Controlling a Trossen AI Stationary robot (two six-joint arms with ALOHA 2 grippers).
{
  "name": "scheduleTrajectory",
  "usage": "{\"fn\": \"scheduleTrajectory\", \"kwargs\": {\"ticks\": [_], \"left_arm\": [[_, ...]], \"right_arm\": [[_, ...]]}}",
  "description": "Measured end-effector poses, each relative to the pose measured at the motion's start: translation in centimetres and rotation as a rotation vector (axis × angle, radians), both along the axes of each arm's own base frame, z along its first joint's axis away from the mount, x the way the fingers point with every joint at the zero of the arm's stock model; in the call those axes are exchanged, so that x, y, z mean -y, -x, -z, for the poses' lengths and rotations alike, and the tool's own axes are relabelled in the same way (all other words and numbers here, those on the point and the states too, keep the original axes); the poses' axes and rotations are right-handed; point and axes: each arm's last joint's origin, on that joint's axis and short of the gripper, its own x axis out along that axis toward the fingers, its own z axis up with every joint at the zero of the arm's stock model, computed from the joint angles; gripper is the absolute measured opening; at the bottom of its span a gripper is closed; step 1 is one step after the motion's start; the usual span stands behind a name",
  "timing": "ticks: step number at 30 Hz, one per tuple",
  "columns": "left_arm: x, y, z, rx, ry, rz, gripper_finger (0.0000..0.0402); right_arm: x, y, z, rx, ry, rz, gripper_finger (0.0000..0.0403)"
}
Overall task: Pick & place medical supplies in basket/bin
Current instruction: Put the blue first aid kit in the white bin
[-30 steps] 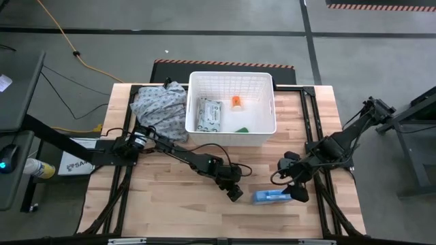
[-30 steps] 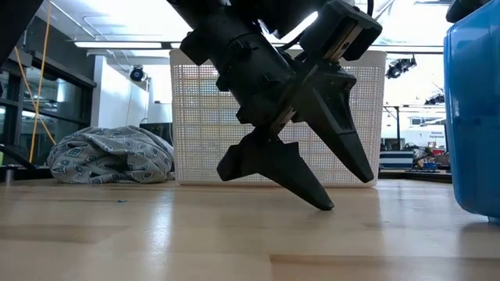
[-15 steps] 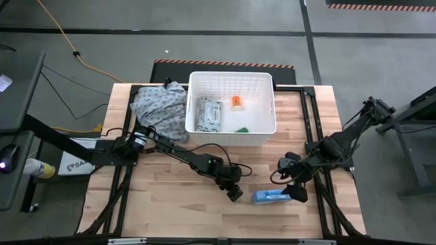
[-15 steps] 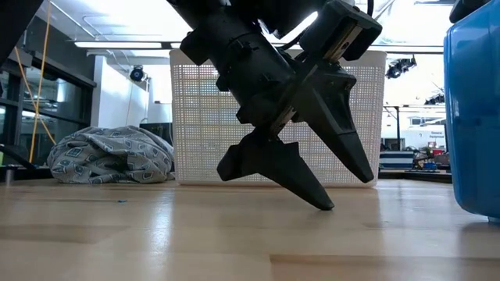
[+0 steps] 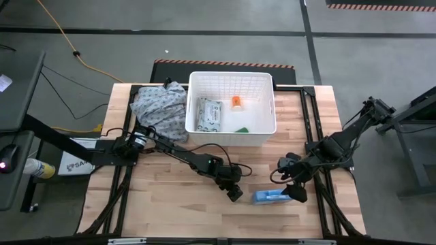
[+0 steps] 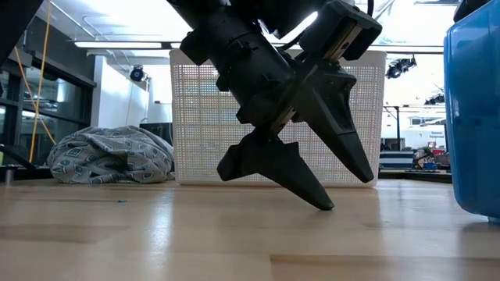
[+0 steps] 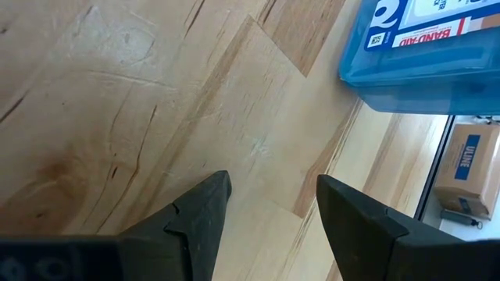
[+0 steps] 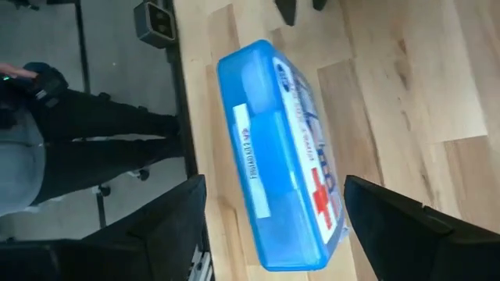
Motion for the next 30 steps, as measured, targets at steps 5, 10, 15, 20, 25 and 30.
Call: {"fn": "scheduleTrajectory", "kwargs": {"ticks": [5, 10, 15, 20, 25, 30], "left_arm": [[0.0, 0.0, 0.0, 0.001, -0.001, 0.001, 0.0239], [0.0, 0.0, 0.0, 0.001, -0.001, 0.001, 0.0239], [0.0, 0.0, 0.0, 0.001, -0.001, 0.002, 0.0239], [0.0, 0.0, 0.0, 0.001, -0.001, 0.002, 0.0239], [0.0, 0.0, 0.0, 0.001, -0.001, 0.002, 0.0239], [0.0, 0.0, 0.0, 0.001, -0.001, 0.002, 0.0239]], "right_arm": [[-0.2, -0.1, -0.1, 0.014, -0.022, -0.022, 0.0319], [-0.3, -0.3, -0.3, 0.051, -0.014, -0.046, 0.0375], [-0.4, -0.2, -0.3, 0.095, 0.039, -0.041, 0.0395], [-0.9, 0.1, -0.3, 0.131, 0.083, -0.027, 0.0386], [-1.1, 0.2, -0.3, 0.131, 0.082, 0.041, 0.0385], [-1.2, 0.4, -0.3, 0.116, 0.062, 0.019, 0.0385]]}}
